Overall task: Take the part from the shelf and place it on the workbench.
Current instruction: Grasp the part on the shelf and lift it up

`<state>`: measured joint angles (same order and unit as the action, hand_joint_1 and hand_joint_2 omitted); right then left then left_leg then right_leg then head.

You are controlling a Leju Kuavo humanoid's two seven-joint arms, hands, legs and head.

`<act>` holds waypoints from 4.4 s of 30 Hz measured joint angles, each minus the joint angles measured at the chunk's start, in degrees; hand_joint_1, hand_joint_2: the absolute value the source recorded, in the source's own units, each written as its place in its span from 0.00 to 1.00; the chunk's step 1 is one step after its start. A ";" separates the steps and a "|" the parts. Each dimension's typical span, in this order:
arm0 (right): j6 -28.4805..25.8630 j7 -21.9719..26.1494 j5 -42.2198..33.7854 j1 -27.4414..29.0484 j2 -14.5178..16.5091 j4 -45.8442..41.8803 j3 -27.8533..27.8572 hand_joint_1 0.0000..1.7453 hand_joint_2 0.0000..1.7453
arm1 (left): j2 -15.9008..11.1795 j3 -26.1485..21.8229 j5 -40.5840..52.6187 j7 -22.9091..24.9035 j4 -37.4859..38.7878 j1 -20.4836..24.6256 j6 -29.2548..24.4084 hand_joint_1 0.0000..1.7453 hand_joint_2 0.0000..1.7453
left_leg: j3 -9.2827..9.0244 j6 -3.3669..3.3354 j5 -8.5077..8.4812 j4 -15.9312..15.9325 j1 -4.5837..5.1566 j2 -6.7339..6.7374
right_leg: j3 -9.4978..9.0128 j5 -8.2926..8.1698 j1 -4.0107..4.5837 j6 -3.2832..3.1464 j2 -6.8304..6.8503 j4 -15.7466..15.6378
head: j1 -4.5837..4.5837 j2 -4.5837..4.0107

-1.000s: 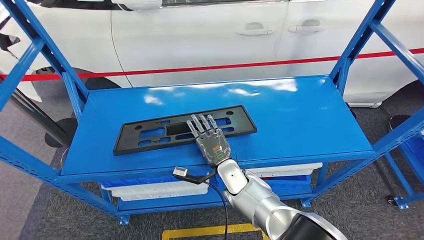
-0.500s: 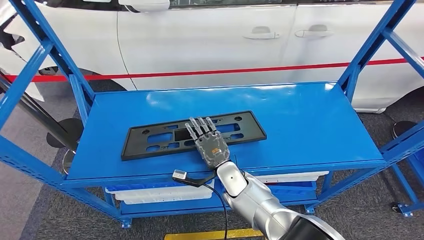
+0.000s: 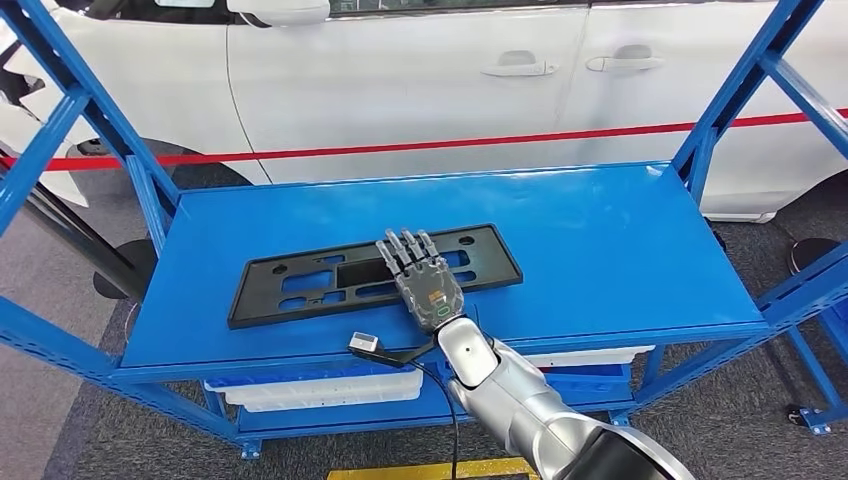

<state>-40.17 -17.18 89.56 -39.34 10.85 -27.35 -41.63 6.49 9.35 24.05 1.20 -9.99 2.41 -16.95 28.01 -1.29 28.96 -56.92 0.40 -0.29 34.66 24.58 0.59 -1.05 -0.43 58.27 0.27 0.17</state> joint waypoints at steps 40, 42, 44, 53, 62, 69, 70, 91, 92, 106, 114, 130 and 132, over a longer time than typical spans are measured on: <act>-0.29 1.00 0.22 -0.30 -0.90 0.51 3.21 0.00 1.00 | 0.14 -0.32 0.78 0.10 0.00 -0.01 -1.23 0.00 1.00 | -0.29 -0.01 0.01 -0.04 0.09 0.00 | -0.36 -0.05 -0.27 0.08 0.02 -0.06 | -0.03 0.00; -0.29 1.00 0.26 -0.30 -0.90 0.51 3.21 0.00 1.00 | 0.14 -0.32 0.78 0.03 0.00 -0.01 -1.23 0.00 1.00 | -0.29 -0.01 0.01 -0.04 0.09 0.00 | -0.36 -0.05 -0.27 0.08 0.02 -0.06 | -0.03 0.00; -0.29 1.00 0.27 -0.30 -0.91 0.51 3.22 0.00 1.00 | 0.14 -0.32 0.78 0.00 0.00 -0.01 -1.23 0.00 1.00 | -0.29 -0.01 0.01 -0.04 0.09 0.00 | -0.36 -0.05 -0.27 0.08 0.02 -0.06 | -0.03 0.00; 0.17 1.73 0.14 -0.44 -1.14 0.50 3.42 0.00 1.00 | 0.26 -0.32 1.44 -0.17 0.00 0.00 -1.91 0.00 1.00 | -0.29 -0.01 0.01 -0.04 0.09 0.00 | -0.36 -0.05 -0.27 0.08 0.02 -0.06 | -0.03 0.00; -0.32 4.93 -1.81 0.70 -1.23 -1.13 4.33 0.00 1.00 | 0.49 -0.46 1.84 0.15 0.00 0.00 -2.08 0.00 1.00 | -0.28 -0.01 0.01 -0.04 0.09 0.00 | -0.35 -0.05 -0.27 0.08 0.01 -0.05 | -0.02 -0.01; -0.36 8.93 -5.06 3.17 -1.23 -4.15 8.00 0.00 1.00 | 0.79 -0.87 2.85 0.15 0.00 0.00 -2.04 0.00 1.00 | -0.27 -0.01 0.04 -0.04 0.09 -0.01 | -0.35 -0.04 -0.27 0.09 0.02 -0.06 | -0.02 0.00; -0.36 9.39 -5.47 3.32 -1.22 -4.29 8.43 0.00 1.00 | 0.79 -0.89 2.94 0.15 0.00 0.00 -2.04 0.00 1.00 | -0.27 -0.01 0.04 -0.04 0.09 -0.01 | -0.35 -0.04 -0.27 0.09 0.02 -0.06 | -0.02 0.00; -0.36 8.82 -0.88 6.41 -1.16 -8.09 11.77 0.00 1.00 | 0.75 -5.66 0.26 -9.97 0.00 0.00 -3.83 0.00 1.00 | -0.28 0.00 0.04 -0.04 0.09 0.00 | -0.35 -0.04 -0.27 0.09 0.01 -0.06 | -0.03 0.00; -0.36 8.61 -0.61 6.47 -1.22 -8.24 11.77 0.00 1.00 | 0.75 -5.70 0.31 -9.97 0.00 0.00 -3.83 0.00 1.00 | -0.28 0.00 0.04 -0.04 0.09 0.00 | -0.35 -0.04 -0.27 0.09 0.01 -0.06 | -0.03 0.00; 0.41 4.32 0.29 3.39 -1.52 -5.18 10.90 0.00 1.00 | 0.75 -6.25 1.14 -9.22 0.00 0.02 -3.24 0.00 1.00 | -0.26 0.00 0.04 -0.04 0.09 -0.01 | -0.34 -0.04 -0.27 0.09 0.03 -0.05 | -0.02 0.00; 1.21 -0.24 0.30 1.57 -1.97 -2.12 6.33 0.00 1.00 | 0.75 -6.59 1.84 -8.89 0.00 0.03 -3.02 0.00 1.00 | -0.28 0.00 0.04 -0.04 0.09 0.00 | -0.35 -0.04 -0.26 0.09 0.01 -0.05 | -0.02 0.00; 2.44 2.05 -0.75 0.68 -2.06 -0.19 5.37 0.00 1.00 | 0.78 -7.01 1.52 -10.43 0.00 0.01 -2.79 0.00 1.00 | -0.42 0.00 0.04 -0.04 0.09 0.00 | -0.48 -0.05 -0.26 0.09 0.01 -0.06 | -0.02 0.00; 2.15 2.10 -0.59 0.68 -2.06 -0.19 5.37 0.00 1.00 | 0.81 -7.25 1.19 -11.79 0.00 0.01 -2.19 0.00 1.00 | -0.42 0.00 0.04 -0.04 0.09 0.00 | -0.49 -0.05 -0.26 0.09 0.01 -0.06 | -0.03 0.00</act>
<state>-38.02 -15.08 88.97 -38.66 8.79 -27.54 -36.26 7.30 2.10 25.24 -10.59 -9.99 2.42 -19.14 27.59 -1.29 29.00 -56.96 0.49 -0.29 34.18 24.53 0.33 -0.96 -0.42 58.21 0.24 0.17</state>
